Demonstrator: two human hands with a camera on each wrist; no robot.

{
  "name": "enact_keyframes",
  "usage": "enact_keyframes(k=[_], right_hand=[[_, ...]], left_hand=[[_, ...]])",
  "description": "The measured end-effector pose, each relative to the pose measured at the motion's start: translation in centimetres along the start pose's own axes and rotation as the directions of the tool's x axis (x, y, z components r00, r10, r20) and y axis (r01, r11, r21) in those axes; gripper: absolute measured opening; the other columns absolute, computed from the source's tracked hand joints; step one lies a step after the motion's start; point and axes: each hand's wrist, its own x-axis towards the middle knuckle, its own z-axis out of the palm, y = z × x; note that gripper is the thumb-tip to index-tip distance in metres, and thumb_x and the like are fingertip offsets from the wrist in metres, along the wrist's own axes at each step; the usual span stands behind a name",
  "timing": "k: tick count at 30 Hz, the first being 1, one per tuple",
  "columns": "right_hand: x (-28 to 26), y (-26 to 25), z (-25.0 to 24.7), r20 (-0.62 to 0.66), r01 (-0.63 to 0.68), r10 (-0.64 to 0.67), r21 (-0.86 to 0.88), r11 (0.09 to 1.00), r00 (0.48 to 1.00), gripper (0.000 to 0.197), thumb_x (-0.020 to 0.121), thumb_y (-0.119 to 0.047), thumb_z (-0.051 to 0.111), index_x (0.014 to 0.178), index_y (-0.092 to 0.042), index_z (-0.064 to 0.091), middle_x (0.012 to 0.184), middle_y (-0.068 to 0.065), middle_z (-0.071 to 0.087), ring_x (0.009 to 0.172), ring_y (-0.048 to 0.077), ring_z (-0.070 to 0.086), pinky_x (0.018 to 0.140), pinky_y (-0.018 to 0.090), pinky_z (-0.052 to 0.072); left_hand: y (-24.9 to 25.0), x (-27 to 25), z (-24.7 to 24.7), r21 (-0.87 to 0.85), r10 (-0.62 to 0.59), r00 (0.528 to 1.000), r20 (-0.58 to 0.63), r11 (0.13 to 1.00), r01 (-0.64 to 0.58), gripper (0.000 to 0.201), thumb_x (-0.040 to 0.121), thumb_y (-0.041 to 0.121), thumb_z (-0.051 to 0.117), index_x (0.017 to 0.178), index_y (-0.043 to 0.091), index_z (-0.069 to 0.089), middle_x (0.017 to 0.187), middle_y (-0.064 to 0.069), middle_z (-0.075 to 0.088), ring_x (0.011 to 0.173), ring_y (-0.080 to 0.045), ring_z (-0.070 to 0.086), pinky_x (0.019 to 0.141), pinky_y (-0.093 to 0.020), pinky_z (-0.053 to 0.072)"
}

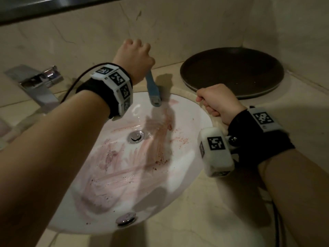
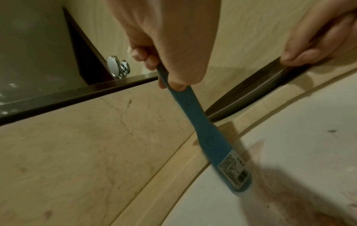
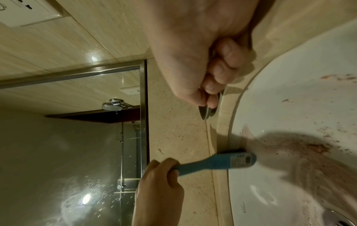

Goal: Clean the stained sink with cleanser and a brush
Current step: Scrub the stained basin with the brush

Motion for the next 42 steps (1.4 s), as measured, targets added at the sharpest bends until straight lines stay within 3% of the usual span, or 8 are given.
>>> enact_keyframes(k=[7, 13, 19, 25, 30, 35, 39, 42], right_hand=[[0.2, 0.1, 0.1, -0.003, 0.004, -0.004, -0.002, 1.000, 1.000, 0.024, 0.086, -0.016, 0.049, 0.063, -0.016, 0.055, 0.051, 0.001, 0.037, 0.043, 0.016, 0.029, 0.042, 0.027, 0.022], [0.4, 0.0, 0.0, 0.011, -0.033, 0.033, 0.024, 0.999, 0.999, 0.027, 0.089, -0.021, 0.048, 0.063, -0.017, 0.055, 0.052, -0.001, 0.038, 0.044, 0.015, 0.030, 0.042, 0.027, 0.021], [0.3, 0.1, -0.1, -0.006, -0.003, 0.003, 0.010, 1.000, 1.000, 0.021, 0.085, -0.016, 0.049, 0.065, -0.016, 0.056, 0.053, 0.000, 0.039, 0.045, 0.015, 0.031, 0.042, 0.026, 0.023], [0.3, 0.2, -0.1, -0.006, -0.004, 0.004, 0.013, 1.000, 1.000, 0.021, 0.084, -0.015, 0.049, 0.065, -0.015, 0.055, 0.053, 0.000, 0.038, 0.045, 0.015, 0.031, 0.042, 0.026, 0.024], [0.3, 0.1, 0.1, -0.006, -0.022, 0.022, 0.015, 1.000, 1.000, 0.023, 0.086, -0.018, 0.049, 0.064, -0.016, 0.057, 0.052, 0.000, 0.039, 0.044, 0.015, 0.031, 0.042, 0.027, 0.023], [0.3, 0.2, 0.1, -0.009, -0.014, 0.015, 0.031, 0.999, 1.000, 0.020, 0.086, -0.019, 0.048, 0.069, -0.015, 0.057, 0.052, -0.001, 0.038, 0.044, 0.014, 0.031, 0.041, 0.026, 0.022], [0.2, 0.1, 0.0, -0.003, 0.004, -0.004, 0.018, 1.000, 1.000, 0.018, 0.083, -0.015, 0.049, 0.068, -0.012, 0.057, 0.054, 0.002, 0.038, 0.044, 0.016, 0.032, 0.042, 0.027, 0.024], [0.3, 0.2, 0.0, -0.017, 0.001, -0.001, 0.001, 1.000, 1.000, 0.018, 0.084, -0.014, 0.049, 0.068, -0.013, 0.058, 0.054, 0.002, 0.039, 0.045, 0.016, 0.033, 0.043, 0.027, 0.025]], left_hand=[[2.2, 0.3, -1.5, -0.104, 0.119, 0.979, -0.166, 0.985, -0.137, 0.028, 0.083, -0.003, 0.052, 0.108, 0.003, 0.063, 0.110, -0.021, 0.052, 0.101, -0.040, 0.050, 0.077, -0.044, 0.044], [5.1, 0.5, -1.8, 0.085, 0.471, 0.843, -0.262, 0.881, -0.465, 0.046, 0.072, 0.012, 0.029, 0.078, 0.021, 0.073, 0.085, -0.007, 0.065, 0.069, -0.023, 0.062, 0.052, -0.023, 0.047], [1.0, 0.0, -0.8, -0.031, 0.144, 0.987, -0.072, 0.989, -0.146, 0.032, 0.085, 0.000, 0.047, 0.111, 0.006, 0.065, 0.110, -0.020, 0.052, 0.101, -0.036, 0.051, 0.082, -0.043, 0.044], [2.0, -0.5, -1.0, -0.086, 0.122, 0.990, -0.076, 0.988, -0.128, 0.029, 0.086, -0.001, 0.049, 0.112, 0.004, 0.062, 0.112, -0.020, 0.050, 0.103, -0.039, 0.049, 0.079, -0.044, 0.043], [5.3, -0.6, -2.0, -0.095, 0.418, 0.866, -0.275, 0.884, -0.457, 0.041, 0.069, 0.007, 0.031, 0.079, 0.008, 0.071, 0.083, -0.015, 0.063, 0.066, -0.033, 0.060, 0.048, -0.027, 0.046], [5.0, -1.4, -2.0, -0.046, 0.460, 0.783, -0.418, 0.850, -0.524, 0.039, 0.070, 0.006, 0.033, 0.083, 0.012, 0.070, 0.084, -0.011, 0.064, 0.065, -0.028, 0.059, 0.048, -0.023, 0.044], [4.0, -1.4, -1.6, -0.078, 0.306, 0.871, -0.383, 0.929, -0.361, 0.021, 0.072, 0.002, 0.057, 0.087, 0.010, 0.069, 0.089, -0.013, 0.062, 0.074, -0.030, 0.060, 0.060, -0.030, 0.050], [2.8, -1.6, -0.8, -0.189, 0.060, 0.988, -0.144, 0.978, -0.087, 0.027, 0.084, -0.001, 0.053, 0.108, 0.006, 0.064, 0.108, -0.017, 0.052, 0.098, -0.036, 0.051, 0.078, -0.042, 0.043]])
